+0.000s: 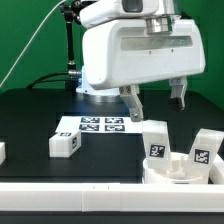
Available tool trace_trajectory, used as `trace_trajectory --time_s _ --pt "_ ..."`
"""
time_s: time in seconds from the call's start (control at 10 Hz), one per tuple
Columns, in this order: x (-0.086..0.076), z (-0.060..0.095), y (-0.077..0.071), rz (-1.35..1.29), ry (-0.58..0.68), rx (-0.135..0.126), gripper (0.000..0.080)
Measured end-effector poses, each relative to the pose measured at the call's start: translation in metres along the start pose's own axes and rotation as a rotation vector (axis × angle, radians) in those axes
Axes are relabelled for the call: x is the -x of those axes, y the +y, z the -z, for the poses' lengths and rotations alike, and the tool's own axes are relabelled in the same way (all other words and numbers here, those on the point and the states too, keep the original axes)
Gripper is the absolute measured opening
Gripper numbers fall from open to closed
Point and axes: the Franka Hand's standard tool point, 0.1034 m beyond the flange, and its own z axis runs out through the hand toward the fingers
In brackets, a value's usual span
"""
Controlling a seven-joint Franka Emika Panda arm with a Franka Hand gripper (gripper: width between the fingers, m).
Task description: Assemble stool
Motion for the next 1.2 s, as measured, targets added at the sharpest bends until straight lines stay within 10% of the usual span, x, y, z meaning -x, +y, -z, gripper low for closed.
trace_trajectory --time_s 0.6,1.2 --pt "-0.010 -0.012 -0.002 0.524 -0.041 -0.019 0.0649" --pt "-0.003 -0.028 -0.012 0.456 -0.051 -0.042 0.0649"
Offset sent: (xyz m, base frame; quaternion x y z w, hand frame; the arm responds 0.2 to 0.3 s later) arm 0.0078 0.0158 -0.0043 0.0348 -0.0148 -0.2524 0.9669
